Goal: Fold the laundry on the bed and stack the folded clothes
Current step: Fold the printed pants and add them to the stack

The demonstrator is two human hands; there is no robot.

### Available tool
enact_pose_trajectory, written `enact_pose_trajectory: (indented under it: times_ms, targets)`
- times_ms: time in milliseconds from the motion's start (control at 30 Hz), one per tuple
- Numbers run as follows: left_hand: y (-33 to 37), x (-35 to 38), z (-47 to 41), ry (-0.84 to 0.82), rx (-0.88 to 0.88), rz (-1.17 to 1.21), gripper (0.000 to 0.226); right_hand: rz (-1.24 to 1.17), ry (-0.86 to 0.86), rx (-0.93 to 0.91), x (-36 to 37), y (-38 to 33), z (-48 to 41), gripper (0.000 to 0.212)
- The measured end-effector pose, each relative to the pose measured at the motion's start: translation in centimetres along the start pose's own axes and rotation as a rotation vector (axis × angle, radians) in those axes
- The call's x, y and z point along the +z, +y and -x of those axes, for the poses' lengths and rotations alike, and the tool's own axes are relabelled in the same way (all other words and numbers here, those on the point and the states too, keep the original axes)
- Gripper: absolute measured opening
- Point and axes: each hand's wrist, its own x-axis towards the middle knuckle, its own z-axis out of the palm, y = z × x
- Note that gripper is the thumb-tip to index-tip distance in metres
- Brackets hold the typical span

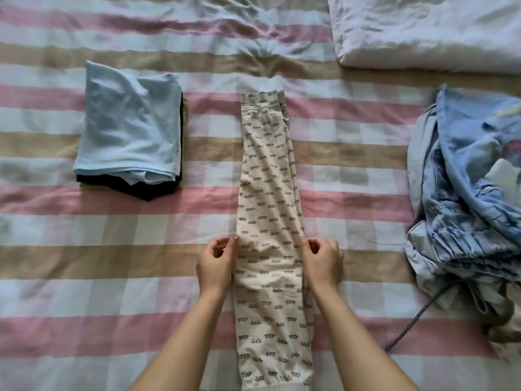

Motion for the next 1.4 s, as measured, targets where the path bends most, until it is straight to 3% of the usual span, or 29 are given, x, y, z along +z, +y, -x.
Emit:
enact_pose_trajectory:
  times_ms: [100,300,400,533,667,800,900,1033,1167,1300,1400]
  targets:
    - [0.7,-0.3,-1.3,-0.073,0.028,-0.102,0.012,0.038,-0.03,-0.036,0.1,-2.0,-2.7,0.025]
    - [1.7,-0.6,-3.9,0.04,0.149,-0.299,0.021,0.065,0.034,-0.075,-0.1,-2.9,-5.0,0.019]
    - [4.7,1.7,-7.3,-0.036,0.167,-0.201,0.011,-0.049,0.041,-0.193,0.4,-6.2,-8.5,0.018]
    - [8.8,5.4,-12.9,-0.072,0.095,-0.049,0.011,-0.077,-0.079,-0.3,1.3,-11.1,-14.2,0.02]
    - [11.8,7.8,-17.3,-0.062,0.131,-0.001,0.006,-0.094,-0.05,-0.248,2.2,-13.7,-18.0,0.023]
    - [13.9,9.4,-20.3,-0.068,0.03,0.137,0.019,-0.104,0.015,-0.249,3.2,-15.7,-20.2,0.029]
    - [15.8,10.2,-21.8,-0.065,0.052,0.21,0.009,-0.052,0.043,-0.234,3.8,-17.9,-21.9,0.035]
    - [17.7,10.9,-23.0,-0.042,0.167,0.133,0.014,-0.169,0.068,-0.157,3.4,-19.8,-23.9,0.021]
    - [18.0,12.1,-23.8,-0.03,0.119,0.072,0.007,-0.158,0.078,-0.116,2.8,-19.1,-25.4,0.017]
    - [17.3,12.6,-24.4,0.146,0.205,-0.088,0.014,-0.033,0.077,-0.112,3.6,-19.1,-25.8,0.036]
    - [17.8,12.6,-24.9,0.129,0.252,-0.154,0.024,0.023,0.061,-0.119,3.8,-20.2,-26.4,0.038]
